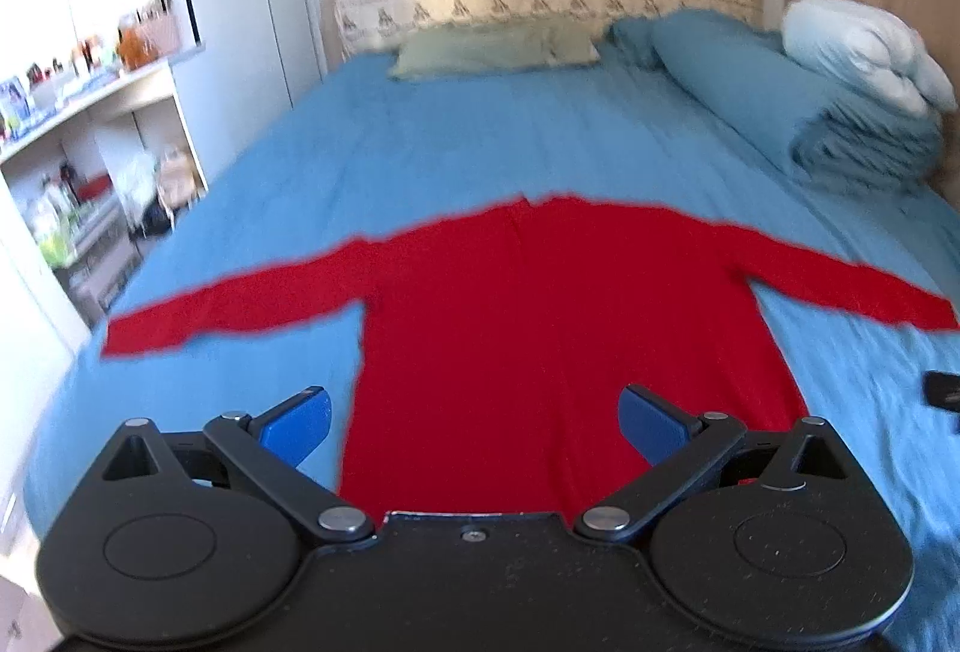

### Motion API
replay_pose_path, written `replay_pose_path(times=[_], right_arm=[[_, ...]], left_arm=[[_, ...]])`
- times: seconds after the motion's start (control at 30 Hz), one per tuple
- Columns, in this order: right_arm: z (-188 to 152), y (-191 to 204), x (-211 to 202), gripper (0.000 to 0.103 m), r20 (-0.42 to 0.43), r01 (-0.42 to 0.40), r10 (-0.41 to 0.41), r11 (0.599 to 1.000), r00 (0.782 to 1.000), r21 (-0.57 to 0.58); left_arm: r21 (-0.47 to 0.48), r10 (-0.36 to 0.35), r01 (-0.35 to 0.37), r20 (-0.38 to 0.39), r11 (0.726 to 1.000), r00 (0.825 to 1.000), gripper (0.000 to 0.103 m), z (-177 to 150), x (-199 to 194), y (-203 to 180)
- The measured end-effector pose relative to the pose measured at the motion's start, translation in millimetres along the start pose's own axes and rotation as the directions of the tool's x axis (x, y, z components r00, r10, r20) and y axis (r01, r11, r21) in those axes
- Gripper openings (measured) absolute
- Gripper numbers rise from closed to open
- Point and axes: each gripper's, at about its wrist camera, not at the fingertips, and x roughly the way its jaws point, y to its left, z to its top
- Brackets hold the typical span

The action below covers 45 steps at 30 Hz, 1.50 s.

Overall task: Fold small clothes
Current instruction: 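Move the right tool to a sweater sleeve cuff and close on it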

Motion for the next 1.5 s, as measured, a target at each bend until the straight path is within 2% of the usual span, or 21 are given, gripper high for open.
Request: replay_pose_path(times=[0.13, 0.23, 0.4, 0.57, 0.73, 0.8, 0.93, 1.03, 1.17, 1.3, 1.37, 1.4, 1.47, 1.5], right_arm=[[44.7, -36.6, 40.9, 0.103, 0.065, 0.091, -0.095, 0.994, 0.993, 0.061], [72.5, -70.5, 80.6, 0.103, 0.082, 0.138, -0.149, 0.982, 0.985, 0.127], [90.6, -124.9, 155.1, 0.103, 0.039, 0.237, -0.250, 0.950, 0.968, 0.203], [76.7, -177.7, 232.0, 0.103, -0.030, 0.305, -0.309, 0.910, 0.950, 0.282], [45.7, -218.0, 287.1, 0.103, -0.071, 0.367, -0.368, 0.855, 0.927, 0.367], [33.5, -227.3, 296.7, 0.103, -0.074, 0.379, -0.382, 0.838, 0.921, 0.392], [12.5, -246.2, 314.5, 0.103, -0.064, 0.357, -0.371, 0.812, 0.926, 0.462], [5.1, -252.3, 314.6, 0.103, -0.017, 0.317, -0.362, 0.792, 0.932, 0.522], [1.9, -263.0, 318.5, 0.087, 0.047, 0.254, -0.352, 0.756, 0.935, 0.603], [1.6, -276.4, 322.2, 0.067, 0.067, 0.217, -0.357, 0.694, 0.932, 0.686], [3.1, -281.1, 326.0, 0.046, 0.061, 0.220, -0.366, 0.676, 0.929, 0.704], [3.7, -283.1, 327.2, 0.041, 0.051, 0.232, -0.374, 0.670, 0.926, 0.706], [4.6, -286.6, 327.7, 0.025, 0.036, 0.246, -0.382, 0.662, 0.924, 0.708], [5.9, -288.1, 328.2, 0.022, 0.027, 0.256, -0.386, 0.661, 0.922, 0.705]], left_arm=[[-0.011, -0.018, 0.019, 0.043, 1.000, 0.999, 0.103, 47.2, 51.3, -6.6], [0.000, -0.056, 0.056, 0.036, 0.998, 0.998, 0.103, 74.0, 97.0, -16.8], [-0.027, -0.130, 0.130, -0.003, 0.991, 0.992, 0.103, 101.3, 169.9, -30.9], [-0.024, -0.164, 0.162, -0.064, 0.986, 0.984, 0.103, 99.9, 245.8, -51.0], [0.006, -0.122, 0.123, -0.119, 0.992, 0.985, 0.103, 81.8, 302.4, -70.0], [0.013, -0.110, 0.113, -0.145, 0.994, 0.983, 0.103, 73.7, 316.2, -73.1], [-0.039, -0.129, 0.123, -0.191, 0.992, 0.973, 0.103, 59.5, 339.6, -70.7], [-0.061, -0.125, 0.115, -0.207, 0.992, 0.970, 0.103, 55.0, 348.2, -69.3], [-0.077, -0.128, 0.114, -0.210, 0.991, 0.969, 0.103, 54.4, 351.5, -66.7], [-0.075, -0.129, 0.116, -0.208, 0.990, 0.969, 0.103, 55.7, 355.1, -63.8], [-0.084, -0.129, 0.113, -0.210, 0.990, 0.969, 0.103, 56.1, 358.1, -59.6], [-0.091, -0.124, 0.107, -0.212, 0.990, 0.969, 0.103, 56.2, 360.6, -56.7], [-0.110, -0.111, 0.087, -0.227, 0.990, 0.968, 0.103, 55.8, 365.7, -49.8], [-0.117, -0.105, 0.079, -0.235, 0.990, 0.966, 0.103, 56.2, 370.1, -47.2]])
